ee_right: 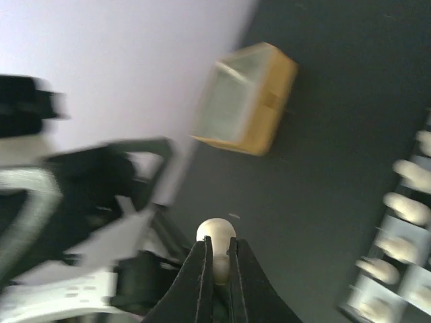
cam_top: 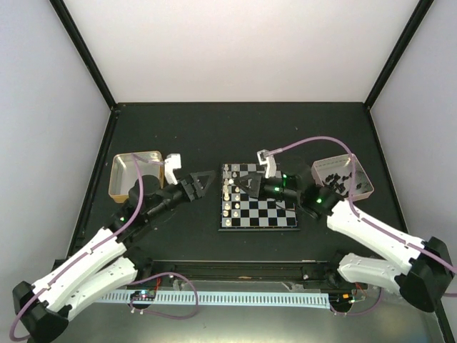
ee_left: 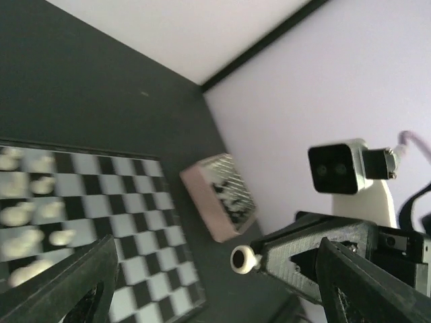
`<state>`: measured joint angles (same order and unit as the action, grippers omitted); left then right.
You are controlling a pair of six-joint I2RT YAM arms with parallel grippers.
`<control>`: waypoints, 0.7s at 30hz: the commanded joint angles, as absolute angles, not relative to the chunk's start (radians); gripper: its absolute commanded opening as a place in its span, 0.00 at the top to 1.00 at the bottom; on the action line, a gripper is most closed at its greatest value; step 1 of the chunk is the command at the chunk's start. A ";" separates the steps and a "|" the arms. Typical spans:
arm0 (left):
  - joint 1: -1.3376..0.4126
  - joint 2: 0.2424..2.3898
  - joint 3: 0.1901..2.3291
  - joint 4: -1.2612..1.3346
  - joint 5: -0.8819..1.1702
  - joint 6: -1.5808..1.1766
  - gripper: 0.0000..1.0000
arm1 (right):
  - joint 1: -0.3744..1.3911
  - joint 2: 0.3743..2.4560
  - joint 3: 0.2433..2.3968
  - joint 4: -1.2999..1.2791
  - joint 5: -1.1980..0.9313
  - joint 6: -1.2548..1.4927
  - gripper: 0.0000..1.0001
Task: Set up the chess pieces on the board
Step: Place the chess piece on the chessboard.
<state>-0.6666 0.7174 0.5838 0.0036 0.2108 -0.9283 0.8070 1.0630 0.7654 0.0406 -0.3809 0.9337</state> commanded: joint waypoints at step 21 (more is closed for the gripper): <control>-0.647 0.558 0.583 -0.405 -0.216 -0.618 0.11 | 1.001 1.598 1.073 -0.777 -0.061 0.623 0.98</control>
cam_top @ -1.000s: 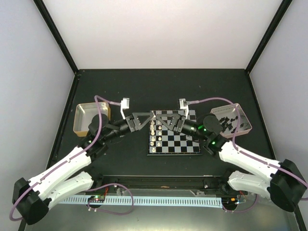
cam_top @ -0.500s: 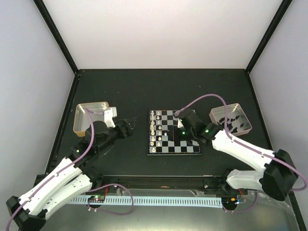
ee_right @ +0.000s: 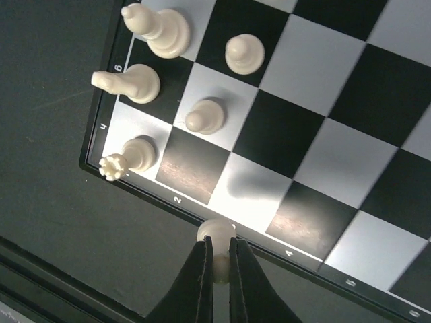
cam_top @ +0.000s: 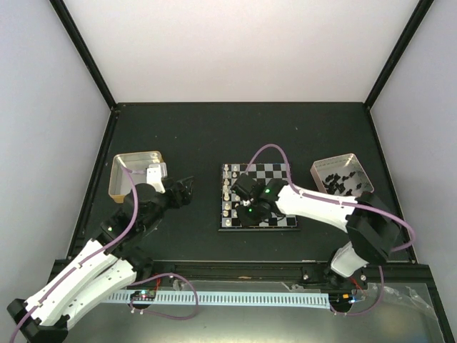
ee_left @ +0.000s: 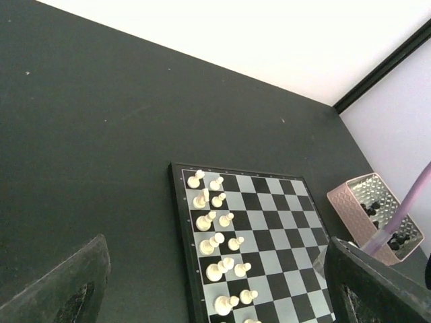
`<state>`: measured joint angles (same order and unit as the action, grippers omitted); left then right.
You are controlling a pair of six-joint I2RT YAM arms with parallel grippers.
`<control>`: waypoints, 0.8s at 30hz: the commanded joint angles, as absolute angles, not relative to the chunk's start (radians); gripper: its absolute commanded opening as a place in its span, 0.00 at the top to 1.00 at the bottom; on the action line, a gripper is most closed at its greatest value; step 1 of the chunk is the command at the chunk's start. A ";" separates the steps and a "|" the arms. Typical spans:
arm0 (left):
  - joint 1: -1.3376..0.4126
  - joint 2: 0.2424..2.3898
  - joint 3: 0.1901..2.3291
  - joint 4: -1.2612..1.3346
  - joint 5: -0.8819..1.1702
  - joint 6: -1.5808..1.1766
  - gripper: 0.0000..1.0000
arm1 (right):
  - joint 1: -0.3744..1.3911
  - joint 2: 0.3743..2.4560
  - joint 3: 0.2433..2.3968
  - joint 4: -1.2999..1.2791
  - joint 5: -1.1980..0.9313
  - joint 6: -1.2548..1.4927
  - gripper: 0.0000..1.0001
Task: Set up the chess pieces on the board
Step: Place the chess piece on the chessboard.
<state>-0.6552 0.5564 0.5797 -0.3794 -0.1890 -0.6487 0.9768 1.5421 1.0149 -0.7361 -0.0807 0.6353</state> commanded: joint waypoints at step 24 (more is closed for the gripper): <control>-0.642 0.557 0.581 -0.410 -0.207 -0.605 0.07 | 1.038 1.787 1.214 -0.818 0.005 0.632 0.90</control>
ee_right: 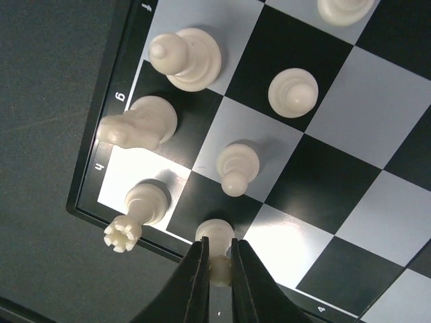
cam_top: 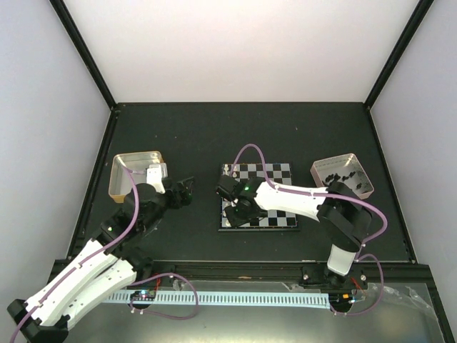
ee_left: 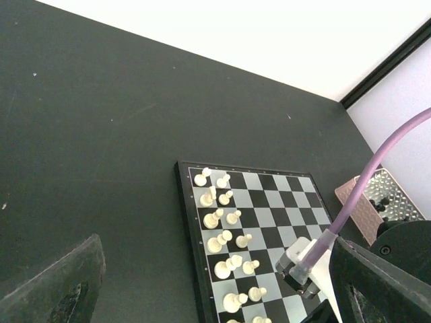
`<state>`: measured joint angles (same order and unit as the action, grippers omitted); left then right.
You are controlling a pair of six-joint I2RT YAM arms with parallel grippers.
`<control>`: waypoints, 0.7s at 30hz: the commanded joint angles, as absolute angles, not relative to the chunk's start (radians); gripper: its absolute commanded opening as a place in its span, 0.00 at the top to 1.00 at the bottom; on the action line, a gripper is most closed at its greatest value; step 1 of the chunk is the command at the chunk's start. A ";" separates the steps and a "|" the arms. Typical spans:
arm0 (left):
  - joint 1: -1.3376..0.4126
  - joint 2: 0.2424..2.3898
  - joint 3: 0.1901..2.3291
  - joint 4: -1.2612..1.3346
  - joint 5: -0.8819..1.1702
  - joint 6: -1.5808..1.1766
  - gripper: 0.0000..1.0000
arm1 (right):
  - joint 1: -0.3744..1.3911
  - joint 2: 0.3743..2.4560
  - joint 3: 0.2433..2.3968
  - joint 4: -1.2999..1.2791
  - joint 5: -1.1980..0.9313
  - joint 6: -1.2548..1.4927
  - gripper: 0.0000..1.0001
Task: Set up the chess pieces on the board
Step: Place the chess piece on the chessboard.
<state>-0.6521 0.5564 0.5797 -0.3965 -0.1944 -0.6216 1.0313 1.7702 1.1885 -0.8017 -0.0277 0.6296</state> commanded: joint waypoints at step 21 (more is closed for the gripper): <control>-0.641 0.557 0.615 -0.442 -0.207 -0.605 0.06 | 1.038 1.671 1.187 -0.740 0.005 0.681 0.71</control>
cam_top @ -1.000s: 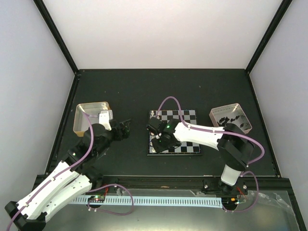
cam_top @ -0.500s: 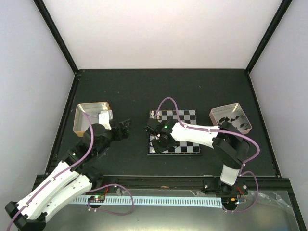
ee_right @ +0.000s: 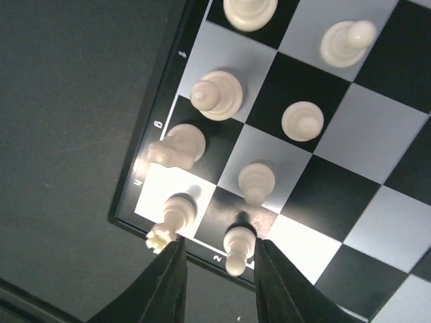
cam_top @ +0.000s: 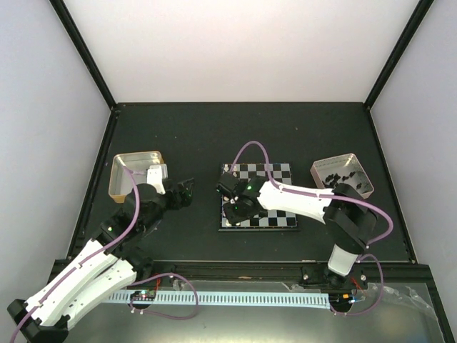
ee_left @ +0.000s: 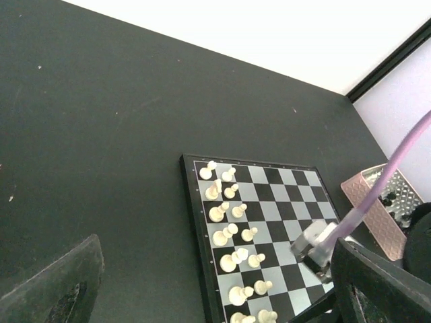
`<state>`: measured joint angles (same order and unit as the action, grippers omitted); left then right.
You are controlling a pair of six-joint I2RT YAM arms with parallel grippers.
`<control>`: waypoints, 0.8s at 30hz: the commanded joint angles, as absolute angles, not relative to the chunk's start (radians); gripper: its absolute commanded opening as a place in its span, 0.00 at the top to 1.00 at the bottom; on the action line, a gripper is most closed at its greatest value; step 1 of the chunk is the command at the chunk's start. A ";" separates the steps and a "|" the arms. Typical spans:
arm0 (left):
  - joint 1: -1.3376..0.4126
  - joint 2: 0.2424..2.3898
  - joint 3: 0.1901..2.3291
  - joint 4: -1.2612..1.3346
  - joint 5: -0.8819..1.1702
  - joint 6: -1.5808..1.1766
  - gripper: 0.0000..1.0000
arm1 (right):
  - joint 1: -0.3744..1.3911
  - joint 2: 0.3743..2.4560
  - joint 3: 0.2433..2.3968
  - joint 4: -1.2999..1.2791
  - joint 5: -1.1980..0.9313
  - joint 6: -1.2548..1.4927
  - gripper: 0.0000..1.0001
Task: Set up the chess pieces on the board
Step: Place the chess piece on the chessboard, then reset both arms
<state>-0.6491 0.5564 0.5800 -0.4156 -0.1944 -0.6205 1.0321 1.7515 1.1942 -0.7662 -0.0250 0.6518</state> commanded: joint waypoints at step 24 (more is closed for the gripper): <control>-0.642 0.369 0.886 -0.655 -0.086 -0.401 0.01 | 1.012 0.546 0.917 -0.893 0.814 0.625 0.15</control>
